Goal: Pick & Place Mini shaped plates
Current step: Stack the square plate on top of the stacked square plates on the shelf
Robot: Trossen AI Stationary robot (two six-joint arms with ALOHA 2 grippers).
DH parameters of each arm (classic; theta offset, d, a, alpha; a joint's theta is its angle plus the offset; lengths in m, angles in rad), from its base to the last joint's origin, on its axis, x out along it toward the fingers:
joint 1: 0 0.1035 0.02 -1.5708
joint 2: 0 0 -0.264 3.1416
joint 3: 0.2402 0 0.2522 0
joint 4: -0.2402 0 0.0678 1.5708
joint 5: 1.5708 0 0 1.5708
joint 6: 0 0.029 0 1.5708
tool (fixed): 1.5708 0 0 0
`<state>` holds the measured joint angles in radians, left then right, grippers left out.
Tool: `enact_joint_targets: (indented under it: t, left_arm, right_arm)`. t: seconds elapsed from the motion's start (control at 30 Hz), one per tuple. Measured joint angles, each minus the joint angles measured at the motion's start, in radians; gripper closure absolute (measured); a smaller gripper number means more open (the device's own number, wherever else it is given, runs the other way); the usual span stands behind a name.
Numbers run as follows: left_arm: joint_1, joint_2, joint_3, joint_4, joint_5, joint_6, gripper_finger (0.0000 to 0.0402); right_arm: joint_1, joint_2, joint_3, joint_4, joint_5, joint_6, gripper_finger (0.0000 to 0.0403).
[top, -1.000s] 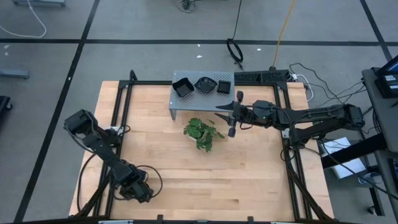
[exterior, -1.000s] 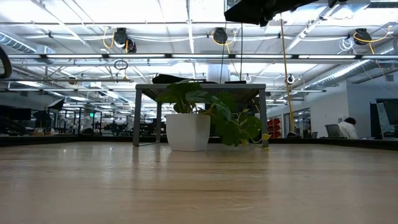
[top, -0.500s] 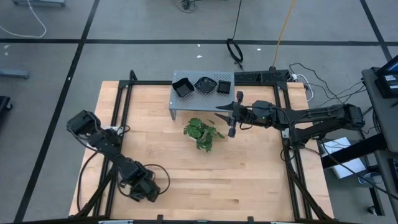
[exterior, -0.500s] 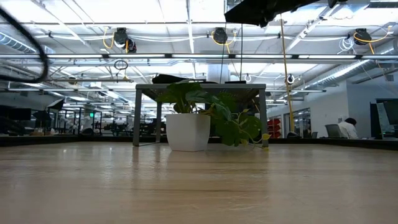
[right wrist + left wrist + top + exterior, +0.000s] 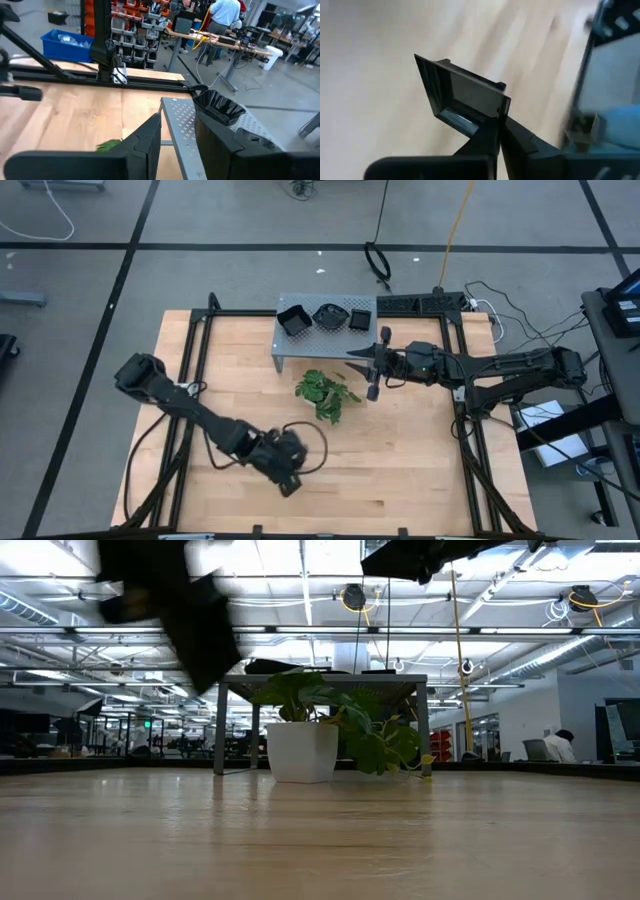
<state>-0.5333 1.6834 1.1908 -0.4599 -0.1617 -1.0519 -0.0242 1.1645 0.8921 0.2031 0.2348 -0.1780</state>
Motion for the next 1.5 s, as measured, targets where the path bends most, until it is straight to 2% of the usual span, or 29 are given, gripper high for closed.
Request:
enact_joint_targets:
  t: [0.1,0.17,0.27,0.37,0.5,0.6,0.77,1.0,1.33,1.5]
  left_arm:
    - [0.046,0.011,0.052,0.035,-0.164,0.297,0.0385]
    - [0.086,0.031,0.056,0.108,-0.22,0.48,0.0384]
    - [0.15,0.092,0.057,0.283,-0.223,0.696,0.0384]
    - [0.208,0.176,0.071,0.408,-0.171,0.814,0.0383]
    - [0.256,0.28,0.149,0.383,-0.155,0.877,0.0383]
    - [0.274,0.348,0.217,0.317,-0.154,0.938,0.0383]
    - [0.285,0.424,0.294,0.228,-0.154,1.026,0.0383]
    - [0.306,0.444,0.291,0.168,-0.147,1.031,0.0382]
    - [0.314,0.447,0.293,0.151,-0.098,0.969,0.0379]
    - [0.314,0.444,0.293,0.151,-0.07,0.905,0.0348]
  right_arm:
    - [0.001,0.0,0.0,-0.003,0.0,0.043,0.0297]
    - [0.009,0.0,0.0,-0.011,0.0,0.058,0.0297]
    - [0.032,-0.001,0.0,-0.024,0.004,0.041,0.0298]
    - [0.065,-0.023,0.0,-0.043,0.017,-0.017,0.0298]
    - [0.118,-0.085,0.0,-0.119,0.139,-0.074,0.0298]
    - [0.145,-0.137,0.0,-0.199,0.183,-0.064,0.0298]
    - [0.17,-0.203,0.0,-0.331,0.184,0.027,0.0298]
    - [0.173,-0.227,0.0,-0.404,0.185,0.113,0.0298]
    - [0.173,-0.214,0.0,-0.428,0.184,0.113,0.0298]
    - [0.173,-0.212,0.0,-0.426,0.183,0.112,0.0298]
